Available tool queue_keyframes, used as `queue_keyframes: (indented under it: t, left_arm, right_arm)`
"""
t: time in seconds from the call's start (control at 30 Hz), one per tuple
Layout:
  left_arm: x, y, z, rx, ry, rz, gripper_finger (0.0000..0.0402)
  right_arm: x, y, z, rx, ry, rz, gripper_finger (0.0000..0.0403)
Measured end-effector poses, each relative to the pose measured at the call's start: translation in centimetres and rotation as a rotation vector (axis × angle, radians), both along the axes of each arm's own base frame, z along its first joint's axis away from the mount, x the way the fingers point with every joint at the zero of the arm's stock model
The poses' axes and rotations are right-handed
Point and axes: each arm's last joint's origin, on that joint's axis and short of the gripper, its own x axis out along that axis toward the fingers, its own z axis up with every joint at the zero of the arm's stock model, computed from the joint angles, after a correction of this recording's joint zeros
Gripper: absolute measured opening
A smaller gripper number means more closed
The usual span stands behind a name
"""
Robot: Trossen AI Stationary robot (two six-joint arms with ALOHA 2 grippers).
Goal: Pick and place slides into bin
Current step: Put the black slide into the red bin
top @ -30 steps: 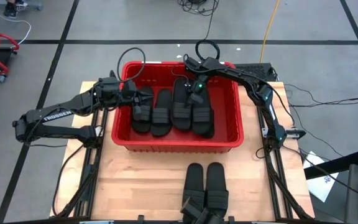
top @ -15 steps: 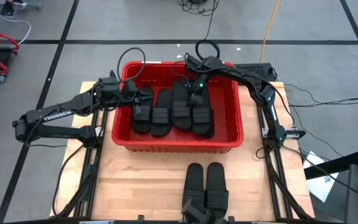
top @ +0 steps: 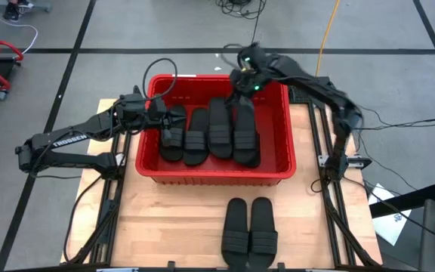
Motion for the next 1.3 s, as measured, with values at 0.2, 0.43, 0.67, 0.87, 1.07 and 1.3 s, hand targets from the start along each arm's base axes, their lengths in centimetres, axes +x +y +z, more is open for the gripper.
queue_keyframes:
  t: [0.2, 0.43, 0.67, 0.87, 1.07, 1.3]
  left_arm:
    - [0.0, 0.0, 0.0, 0.058, 0.018, -0.02, 0.0026]
    - [0.0, -0.2, 0.0, -0.06, -0.017, -0.034, 0.0026]
    - [0.8, -1.5, -0.2, -0.149, -0.026, -0.299, 0.0026]
    - [3.1, -4.4, -1.1, -0.175, -0.001, -0.443, 0.0026]
    - [5.9, -7.6, -2.0, -0.175, 0.015, -0.487, 0.0026]
    - [9.9, -10.7, -0.2, -0.256, 0.014, -0.497, 0.0026]
  right_arm:
    - [-3.8, 6.7, 9.3, -0.175, -0.297, 0.037, 0.0012]
    - [-8.8, 14.6, 14.0, -0.268, -0.32, -0.12, 0.0002]
    - [-11.7, 21.1, 13.8, -0.253, -0.206, -0.147, 0.0001]
    - [-12.0, 24.2, 11.1, -0.217, -0.259, -0.126, 0.0]
    - [-13.0, 25.1, 7.2, -0.18, -0.373, -0.119, 0.0]
    - [-15.5, 24.8, 3.2, -0.074, -0.371, -0.076, 0.0]
